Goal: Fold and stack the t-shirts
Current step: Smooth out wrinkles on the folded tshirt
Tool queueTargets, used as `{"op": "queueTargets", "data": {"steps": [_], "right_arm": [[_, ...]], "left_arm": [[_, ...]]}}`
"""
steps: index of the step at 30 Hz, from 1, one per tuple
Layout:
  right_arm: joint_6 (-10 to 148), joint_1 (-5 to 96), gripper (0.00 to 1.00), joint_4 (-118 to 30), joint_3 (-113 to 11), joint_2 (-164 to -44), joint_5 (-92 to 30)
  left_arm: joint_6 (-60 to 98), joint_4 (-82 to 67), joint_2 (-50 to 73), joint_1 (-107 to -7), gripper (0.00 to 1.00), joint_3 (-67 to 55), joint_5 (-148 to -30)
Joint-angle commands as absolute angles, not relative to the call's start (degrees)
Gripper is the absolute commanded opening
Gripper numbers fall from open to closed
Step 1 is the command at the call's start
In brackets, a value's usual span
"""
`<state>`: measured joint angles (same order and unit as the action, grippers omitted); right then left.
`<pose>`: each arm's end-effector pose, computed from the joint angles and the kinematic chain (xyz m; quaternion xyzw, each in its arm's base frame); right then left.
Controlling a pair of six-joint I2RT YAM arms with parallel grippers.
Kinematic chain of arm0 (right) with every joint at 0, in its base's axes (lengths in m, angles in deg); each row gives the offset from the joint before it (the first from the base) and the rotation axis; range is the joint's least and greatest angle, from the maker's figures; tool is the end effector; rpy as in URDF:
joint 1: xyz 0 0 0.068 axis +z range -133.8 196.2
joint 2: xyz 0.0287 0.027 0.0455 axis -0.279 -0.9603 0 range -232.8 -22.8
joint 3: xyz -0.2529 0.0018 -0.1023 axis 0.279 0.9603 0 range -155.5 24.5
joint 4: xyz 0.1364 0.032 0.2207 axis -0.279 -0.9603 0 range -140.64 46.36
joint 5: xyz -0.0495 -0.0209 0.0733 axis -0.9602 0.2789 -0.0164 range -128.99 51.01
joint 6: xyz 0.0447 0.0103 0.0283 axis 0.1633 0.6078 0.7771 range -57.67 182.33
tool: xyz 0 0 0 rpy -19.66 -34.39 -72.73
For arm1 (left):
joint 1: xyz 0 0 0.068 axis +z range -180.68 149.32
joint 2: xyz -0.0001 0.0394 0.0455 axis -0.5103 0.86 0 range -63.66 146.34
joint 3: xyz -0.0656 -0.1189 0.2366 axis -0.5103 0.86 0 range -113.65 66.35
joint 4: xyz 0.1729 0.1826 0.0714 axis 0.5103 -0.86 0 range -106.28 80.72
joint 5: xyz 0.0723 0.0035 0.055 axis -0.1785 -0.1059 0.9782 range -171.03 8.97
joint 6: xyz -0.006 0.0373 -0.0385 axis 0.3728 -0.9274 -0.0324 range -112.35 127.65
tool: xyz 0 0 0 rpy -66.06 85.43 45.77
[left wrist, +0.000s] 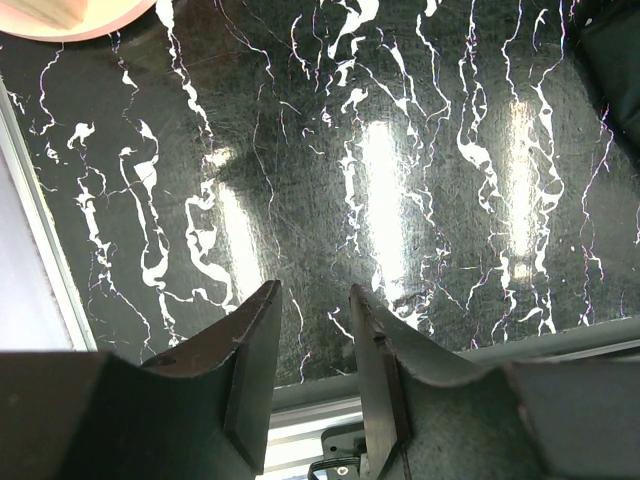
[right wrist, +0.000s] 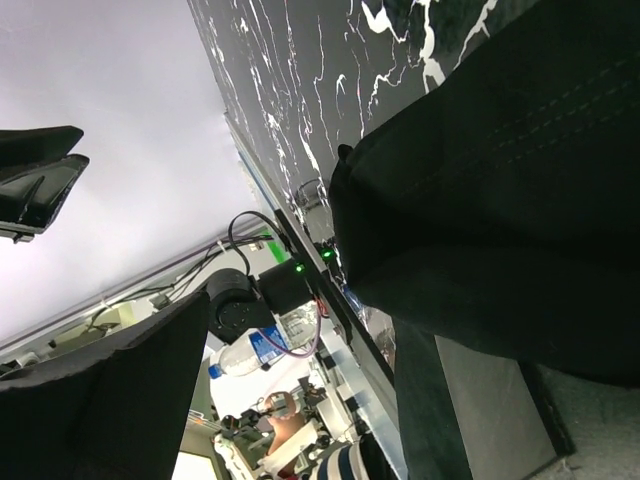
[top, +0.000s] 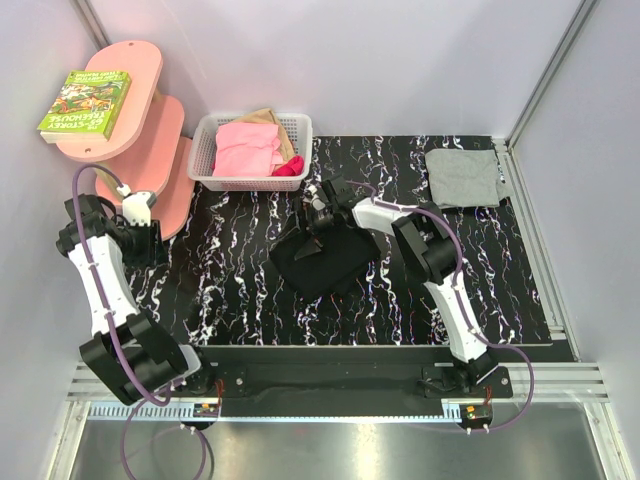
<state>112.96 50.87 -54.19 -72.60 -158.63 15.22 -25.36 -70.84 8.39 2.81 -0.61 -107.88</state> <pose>0.3947 0.3080 0.1191 0.0412 -0.8485 -0.5241 0.0616 0.2006 0.1135 0.3056 0.0431 0.9527 -0.0822 0.2894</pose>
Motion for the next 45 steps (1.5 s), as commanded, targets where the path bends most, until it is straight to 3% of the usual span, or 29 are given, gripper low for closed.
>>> {"op": "queueTargets", "data": {"steps": [1, 7, 14, 21, 27, 32, 39, 45], "right_arm": [[109.6, 51.1, 1.00, -57.2, -71.3, -158.1, 13.7], [106.1, 50.8, 1.00, -63.1, -73.9, -146.0, 13.2], [103.6, 46.4, 1.00, -64.0, -61.5, -135.1, 11.3], [105.1, 40.1, 1.00, -56.7, -48.8, -136.4, 12.5], [105.5, 39.0, 1.00, -51.6, -44.5, -146.4, 13.0], [105.6, 39.0, 1.00, -51.6, -43.7, -142.2, 12.4], [104.1, 41.5, 1.00, -61.4, -49.8, -125.7, 7.2], [105.5, 50.0, 1.00, -61.6, -50.7, -124.5, 5.8]], "left_arm": [[-26.0, -70.9, 6.4, 3.2, 0.38, -0.7, -107.8], [-26.0, -71.3, 6.0, 3.2, 0.38, -0.9, -108.2], [-25.9, -71.5, 5.4, 3.2, 0.39, -1.1, -108.4], [-25.9, -72.2, 5.5, 3.2, 0.39, -1.5, -108.9], [-26.3, -72.7, 5.3, 3.2, 0.39, -1.7, -108.3], [-26.4, -73.2, 5.2, 3.2, 0.39, -2.4, -108.1], [-26.2, -73.9, 4.8, 3.1, 0.39, -2.6, -108.8], [-25.8, -73.8, 5.1, 3.1, 0.39, -2.5, -109.3]]}}
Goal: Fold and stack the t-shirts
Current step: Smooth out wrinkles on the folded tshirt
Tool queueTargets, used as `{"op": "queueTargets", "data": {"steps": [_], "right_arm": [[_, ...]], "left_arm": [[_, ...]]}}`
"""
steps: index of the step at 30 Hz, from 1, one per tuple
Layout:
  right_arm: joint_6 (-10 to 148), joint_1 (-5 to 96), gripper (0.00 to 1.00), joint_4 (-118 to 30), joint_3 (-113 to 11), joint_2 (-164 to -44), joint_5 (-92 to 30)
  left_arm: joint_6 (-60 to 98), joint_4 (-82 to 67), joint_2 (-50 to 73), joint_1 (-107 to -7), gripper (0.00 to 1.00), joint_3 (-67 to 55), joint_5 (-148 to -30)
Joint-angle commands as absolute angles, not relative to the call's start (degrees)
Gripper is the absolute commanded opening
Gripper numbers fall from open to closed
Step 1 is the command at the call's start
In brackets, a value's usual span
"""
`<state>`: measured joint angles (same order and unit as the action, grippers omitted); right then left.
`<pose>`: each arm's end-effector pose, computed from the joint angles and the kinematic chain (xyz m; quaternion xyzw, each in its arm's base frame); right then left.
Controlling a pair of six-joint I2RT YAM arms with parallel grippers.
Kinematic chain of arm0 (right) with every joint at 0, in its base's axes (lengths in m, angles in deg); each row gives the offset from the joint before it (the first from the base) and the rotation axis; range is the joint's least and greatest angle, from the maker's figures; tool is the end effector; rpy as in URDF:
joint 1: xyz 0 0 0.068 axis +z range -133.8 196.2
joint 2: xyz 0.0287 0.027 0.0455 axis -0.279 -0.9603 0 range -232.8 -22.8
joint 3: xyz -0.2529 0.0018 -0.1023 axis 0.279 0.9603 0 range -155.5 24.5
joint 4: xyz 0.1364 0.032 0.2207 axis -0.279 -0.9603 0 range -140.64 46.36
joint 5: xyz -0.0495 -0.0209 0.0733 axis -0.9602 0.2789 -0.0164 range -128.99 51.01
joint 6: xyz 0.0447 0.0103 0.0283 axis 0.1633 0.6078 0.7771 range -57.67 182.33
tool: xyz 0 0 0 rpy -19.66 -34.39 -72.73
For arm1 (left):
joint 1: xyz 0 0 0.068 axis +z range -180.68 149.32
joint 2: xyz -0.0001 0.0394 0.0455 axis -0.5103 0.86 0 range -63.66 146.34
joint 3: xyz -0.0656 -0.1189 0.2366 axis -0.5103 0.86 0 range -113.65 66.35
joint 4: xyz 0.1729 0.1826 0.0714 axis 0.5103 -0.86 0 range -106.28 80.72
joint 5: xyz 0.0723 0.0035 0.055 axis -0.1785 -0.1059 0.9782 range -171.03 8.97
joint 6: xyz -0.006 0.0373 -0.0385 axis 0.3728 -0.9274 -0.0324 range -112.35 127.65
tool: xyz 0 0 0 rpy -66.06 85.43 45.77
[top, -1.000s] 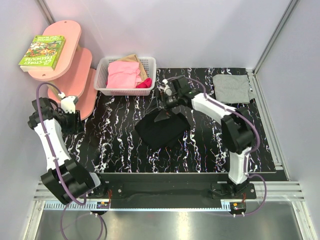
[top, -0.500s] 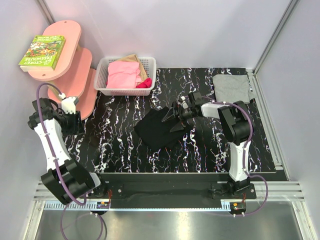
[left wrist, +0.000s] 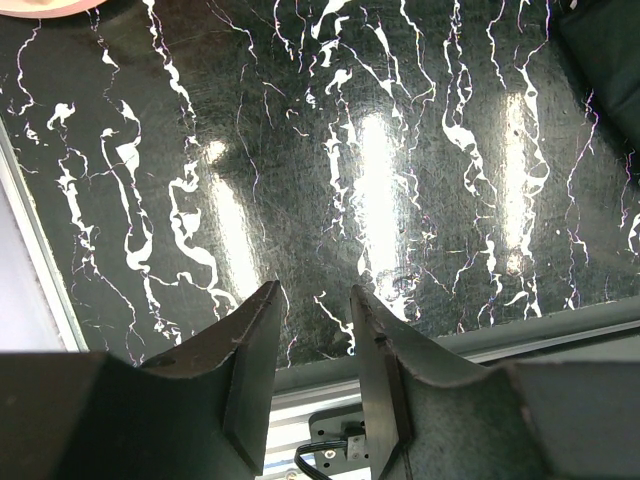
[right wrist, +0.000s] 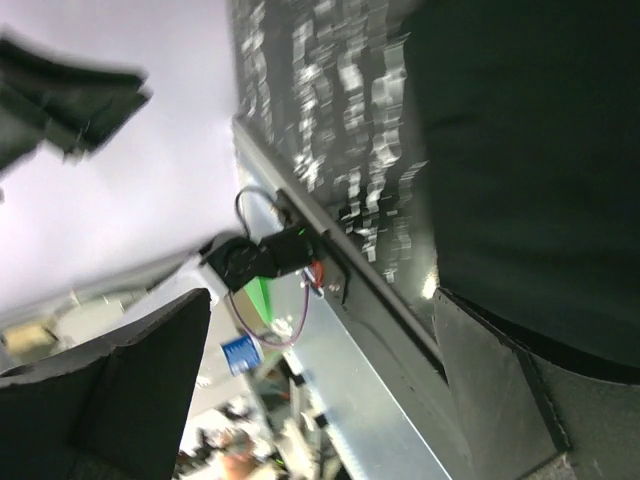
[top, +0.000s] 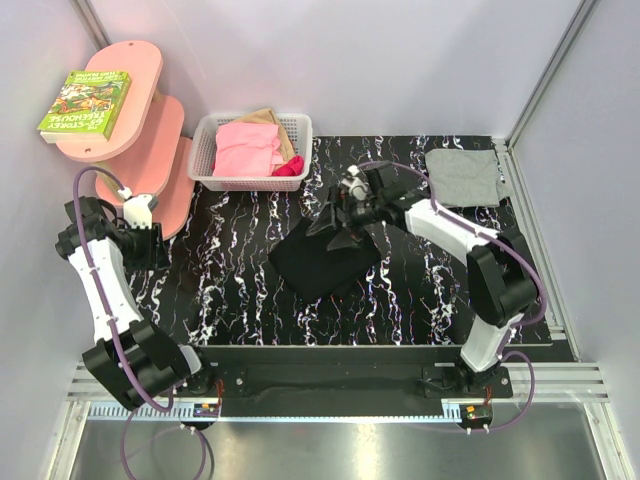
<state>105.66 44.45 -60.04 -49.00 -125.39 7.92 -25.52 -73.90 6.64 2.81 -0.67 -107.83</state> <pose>0.3310 0.2073 0.2344 -0.0381 0.8614 0.5020 0.0664 0.1913 0.1074 0.3099 0.0418 0.9548 -0.0876 0.2808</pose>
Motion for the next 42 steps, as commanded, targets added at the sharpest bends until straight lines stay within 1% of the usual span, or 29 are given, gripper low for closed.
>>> {"op": "queueTargets", "data": {"steps": [1, 5, 11, 16, 24, 27, 29, 32, 33, 36, 42], "right_arm": [[105.6, 50.9, 1.00, -61.3, -50.7, -124.9, 6.0], [109.2, 53.0, 1.00, -55.4, -48.4, -127.9, 8.0], [112.0, 53.6, 1.00, -49.7, -44.8, -133.3, 10.1], [111.0, 53.6, 1.00, -48.6, -41.3, -138.7, 9.7], [107.7, 53.5, 1.00, -52.4, -40.1, -138.6, 7.9], [108.3, 53.5, 1.00, -54.2, -42.5, -134.0, 8.6], [109.0, 53.5, 1.00, -55.8, -46.8, -130.8, 9.6], [111.0, 53.4, 1.00, -55.8, -54.4, -130.1, 12.0], [111.5, 53.5, 1.00, -55.8, -58.0, -130.7, 12.5], [111.8, 53.4, 1.00, -55.9, -63.2, -135.2, 13.0], [109.9, 53.3, 1.00, -55.8, -66.3, -146.8, 13.8]], "left_arm": [[-25.8, -73.9, 5.1, 3.2, 0.39, -2.4, -109.2], [-26.1, -73.8, 5.3, 3.2, 0.39, -2.4, -109.1], [-26.1, -73.8, 5.9, 3.2, 0.39, -2.6, -108.9], [-26.2, -73.6, 6.2, 3.1, 0.39, -2.6, -109.1], [-26.4, -73.6, 5.9, 3.2, 0.40, -2.4, -109.0], [-26.4, -73.7, 5.8, 3.1, 0.40, -2.4, -109.1], [-26.4, -73.6, 5.8, 3.1, 0.40, -2.5, -109.2], [-26.3, -73.6, 5.8, 3.1, 0.40, -2.9, -109.2], [-26.3, -73.7, 5.9, 3.2, 0.40, -2.9, -109.3], [-26.2, -73.7, 5.6, 3.2, 0.40, -3.1, -109.3], [-26.4, -73.8, 5.6, 3.2, 0.40, -3.1, -109.4]]}}
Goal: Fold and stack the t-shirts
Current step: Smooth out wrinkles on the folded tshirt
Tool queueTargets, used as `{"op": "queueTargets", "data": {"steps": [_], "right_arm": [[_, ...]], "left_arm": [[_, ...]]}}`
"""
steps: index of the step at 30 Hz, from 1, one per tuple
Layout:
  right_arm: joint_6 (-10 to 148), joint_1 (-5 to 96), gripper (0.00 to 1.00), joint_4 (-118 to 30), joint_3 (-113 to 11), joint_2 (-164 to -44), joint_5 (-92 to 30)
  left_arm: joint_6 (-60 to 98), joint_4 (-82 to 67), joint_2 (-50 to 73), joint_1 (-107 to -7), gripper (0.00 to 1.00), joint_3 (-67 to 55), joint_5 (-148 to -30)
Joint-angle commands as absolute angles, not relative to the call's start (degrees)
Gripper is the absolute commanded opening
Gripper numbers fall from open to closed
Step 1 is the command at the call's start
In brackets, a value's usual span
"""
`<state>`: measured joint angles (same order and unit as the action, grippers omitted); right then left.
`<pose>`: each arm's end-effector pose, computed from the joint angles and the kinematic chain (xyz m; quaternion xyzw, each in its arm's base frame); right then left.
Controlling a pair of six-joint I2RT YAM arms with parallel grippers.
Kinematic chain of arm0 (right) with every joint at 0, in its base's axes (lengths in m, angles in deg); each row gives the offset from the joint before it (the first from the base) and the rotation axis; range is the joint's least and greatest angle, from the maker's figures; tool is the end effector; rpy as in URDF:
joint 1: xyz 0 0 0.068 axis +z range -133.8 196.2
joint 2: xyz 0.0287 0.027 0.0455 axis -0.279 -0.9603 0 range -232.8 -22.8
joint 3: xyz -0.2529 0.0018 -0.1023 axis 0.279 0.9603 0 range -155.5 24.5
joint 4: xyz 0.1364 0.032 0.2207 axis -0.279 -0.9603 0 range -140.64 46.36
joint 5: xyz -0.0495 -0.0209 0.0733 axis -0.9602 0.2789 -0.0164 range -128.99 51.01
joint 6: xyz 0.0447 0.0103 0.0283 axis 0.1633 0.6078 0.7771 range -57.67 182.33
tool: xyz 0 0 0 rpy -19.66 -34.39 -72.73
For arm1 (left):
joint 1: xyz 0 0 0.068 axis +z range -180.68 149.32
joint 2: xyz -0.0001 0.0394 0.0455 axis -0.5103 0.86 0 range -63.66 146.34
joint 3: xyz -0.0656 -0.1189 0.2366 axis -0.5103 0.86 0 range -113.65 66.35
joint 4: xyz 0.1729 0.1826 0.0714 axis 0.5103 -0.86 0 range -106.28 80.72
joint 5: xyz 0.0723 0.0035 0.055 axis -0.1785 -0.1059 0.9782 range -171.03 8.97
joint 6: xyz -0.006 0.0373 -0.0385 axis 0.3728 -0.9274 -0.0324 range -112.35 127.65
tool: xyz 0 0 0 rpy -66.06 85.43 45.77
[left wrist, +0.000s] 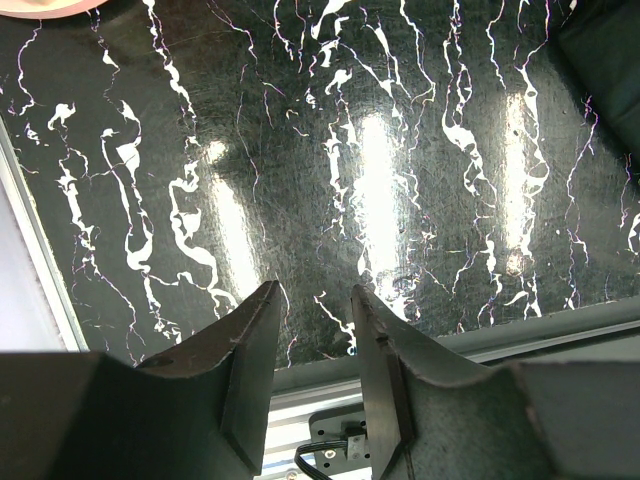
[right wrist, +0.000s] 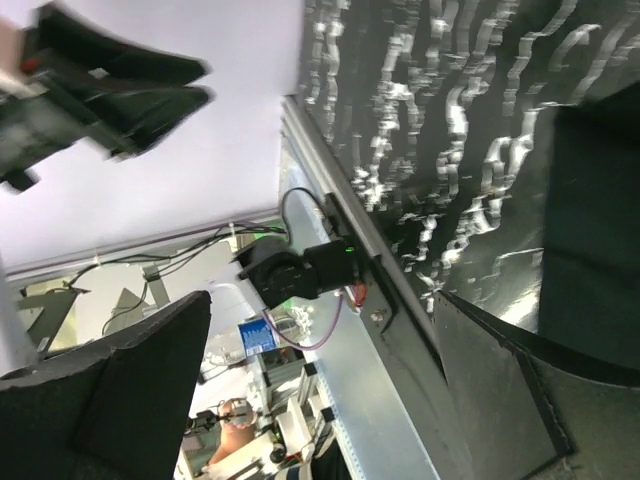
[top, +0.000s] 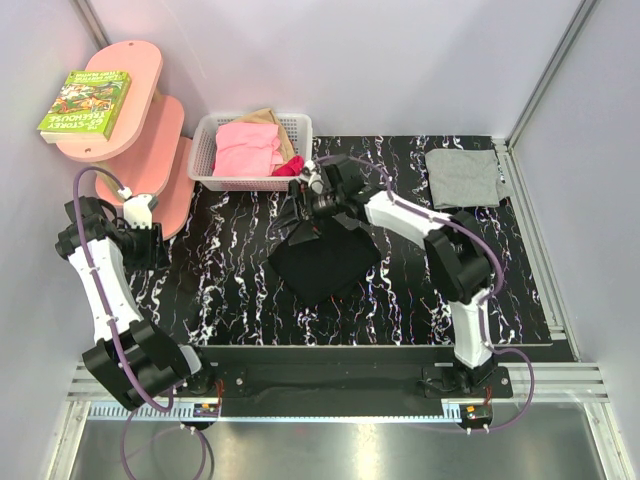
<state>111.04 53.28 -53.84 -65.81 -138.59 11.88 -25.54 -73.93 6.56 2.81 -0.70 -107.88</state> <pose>0.3505 0.2994 0.2437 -0.1137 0.8192 0.5606 0.0419 0.1911 0.1072 0.3104 0.0422 0.9546 -0.0875 0.2816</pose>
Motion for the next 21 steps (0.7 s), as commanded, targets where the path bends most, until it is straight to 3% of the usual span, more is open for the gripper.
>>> {"op": "queueTargets", "data": {"steps": [1, 7, 12, 17, 21], "right_arm": [[109.7, 53.3, 1.00, -55.7, -66.3, -149.7, 14.2], [109.3, 52.1, 1.00, -55.5, -64.8, -156.3, 15.8], [109.4, 50.4, 1.00, -55.9, -66.4, -151.3, 19.4], [109.4, 41.8, 1.00, -56.0, -68.1, -145.1, 21.8], [108.0, 32.3, 1.00, -56.1, -62.9, -140.1, 18.6]], "left_arm": [[-26.4, -73.9, 5.8, 3.2, 0.40, -3.2, -109.4], [-26.6, -74.8, 6.0, 3.2, 0.40, -3.8, -109.9], [-27.7, -75.7, 5.0, 3.2, 0.41, -3.8, -109.2], [-27.6, -76.3, 4.5, 3.2, 0.41, -4.1, -109.2], [-26.7, -77.9, 4.4, 1.8, 0.42, -5.5, -108.9]]}}
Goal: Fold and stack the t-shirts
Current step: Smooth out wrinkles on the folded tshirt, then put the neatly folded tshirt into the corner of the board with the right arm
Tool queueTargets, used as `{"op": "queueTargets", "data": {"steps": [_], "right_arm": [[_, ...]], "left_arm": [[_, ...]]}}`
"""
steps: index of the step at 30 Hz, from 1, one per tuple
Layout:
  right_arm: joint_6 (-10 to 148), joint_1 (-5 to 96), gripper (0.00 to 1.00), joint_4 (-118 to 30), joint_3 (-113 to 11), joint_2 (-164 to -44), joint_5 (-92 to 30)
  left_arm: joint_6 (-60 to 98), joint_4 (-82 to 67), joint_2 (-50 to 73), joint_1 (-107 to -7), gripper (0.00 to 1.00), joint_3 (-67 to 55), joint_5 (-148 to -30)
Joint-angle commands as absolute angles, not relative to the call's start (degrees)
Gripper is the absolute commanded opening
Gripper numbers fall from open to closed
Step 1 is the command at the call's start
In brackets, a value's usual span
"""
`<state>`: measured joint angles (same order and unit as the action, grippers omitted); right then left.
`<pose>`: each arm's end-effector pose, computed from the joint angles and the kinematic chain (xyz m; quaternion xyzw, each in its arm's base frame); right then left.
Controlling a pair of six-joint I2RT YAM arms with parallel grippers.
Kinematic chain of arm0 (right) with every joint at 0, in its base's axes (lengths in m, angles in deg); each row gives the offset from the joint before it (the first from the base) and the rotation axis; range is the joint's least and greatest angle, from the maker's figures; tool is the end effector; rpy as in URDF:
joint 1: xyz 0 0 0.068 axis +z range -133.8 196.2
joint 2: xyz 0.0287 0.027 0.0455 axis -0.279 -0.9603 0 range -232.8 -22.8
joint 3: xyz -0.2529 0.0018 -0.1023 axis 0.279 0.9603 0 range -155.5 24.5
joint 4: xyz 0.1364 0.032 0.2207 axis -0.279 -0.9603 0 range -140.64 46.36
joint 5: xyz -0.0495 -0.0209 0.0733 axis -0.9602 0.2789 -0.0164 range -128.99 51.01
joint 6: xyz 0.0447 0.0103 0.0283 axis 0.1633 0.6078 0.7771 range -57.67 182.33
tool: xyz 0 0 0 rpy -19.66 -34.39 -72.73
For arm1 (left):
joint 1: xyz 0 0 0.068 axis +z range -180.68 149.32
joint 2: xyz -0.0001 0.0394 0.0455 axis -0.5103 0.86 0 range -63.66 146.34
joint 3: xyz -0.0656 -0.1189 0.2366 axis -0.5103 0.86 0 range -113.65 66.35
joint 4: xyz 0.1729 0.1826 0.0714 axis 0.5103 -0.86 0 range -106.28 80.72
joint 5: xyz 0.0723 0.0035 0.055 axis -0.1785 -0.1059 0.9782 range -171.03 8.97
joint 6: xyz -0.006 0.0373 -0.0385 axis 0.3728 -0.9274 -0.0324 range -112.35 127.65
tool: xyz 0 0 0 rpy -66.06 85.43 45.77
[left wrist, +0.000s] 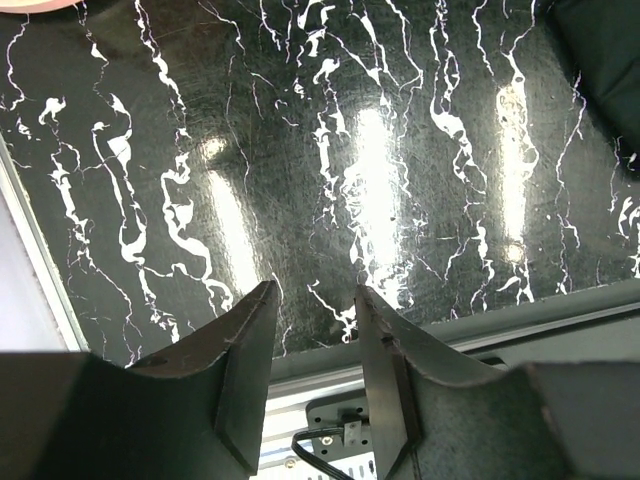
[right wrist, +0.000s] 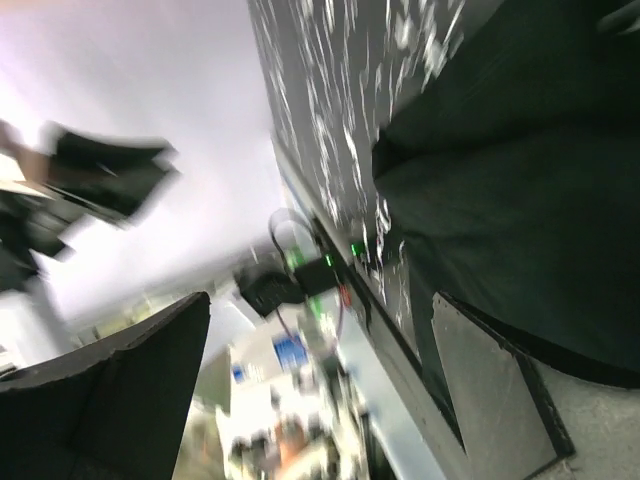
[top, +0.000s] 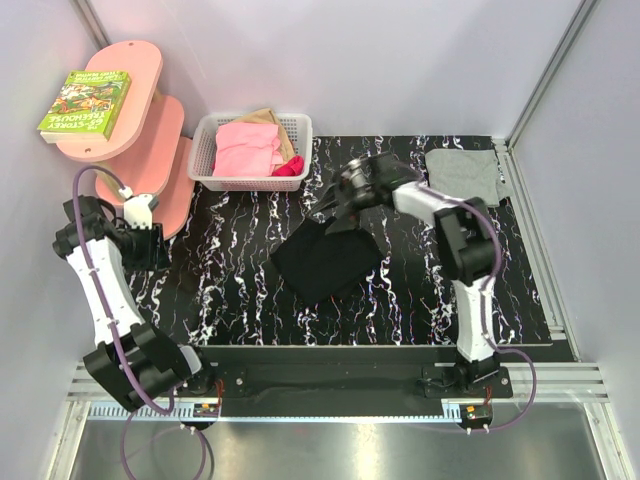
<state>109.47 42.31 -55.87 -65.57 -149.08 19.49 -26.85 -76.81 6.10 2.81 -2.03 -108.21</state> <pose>0.4093 0.2344 0.1607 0.0216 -0.8337 -0.5513 0.0240 0.1866 0.1041 0.3167 0.0515 0.9551 -0.0920 0.2767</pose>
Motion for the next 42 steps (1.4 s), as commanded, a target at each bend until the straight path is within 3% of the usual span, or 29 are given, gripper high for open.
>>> {"op": "queueTargets", "data": {"steps": [1, 9, 21, 28, 42], "right_arm": [[107.8, 30.7, 1.00, -56.3, -61.3, -139.5, 16.8], [100.0, 23.3, 1.00, -57.2, -49.6, -139.6, 4.4], [90.1, 24.5, 1.00, -60.7, -47.9, -142.9, 3.5], [84.7, 33.7, 1.00, -64.1, -47.9, -144.4, 0.0], [88.6, 39.7, 1.00, -61.5, -41.6, -145.8, 0.0]], "left_arm": [[-25.4, -77.6, 3.8, -2.1, 0.42, -5.2, -105.7], [-15.5, -75.6, 2.3, -24.7, 0.43, -4.5, -97.6], [-11.7, -74.8, 3.0, -30.4, 0.42, -4.1, -95.9], [-10.6, -74.5, 1.9, -35.0, 0.41, -4.3, -90.4], [-10.3, -74.4, 2.5, -35.5, 0.41, -3.6, -90.9]]}}
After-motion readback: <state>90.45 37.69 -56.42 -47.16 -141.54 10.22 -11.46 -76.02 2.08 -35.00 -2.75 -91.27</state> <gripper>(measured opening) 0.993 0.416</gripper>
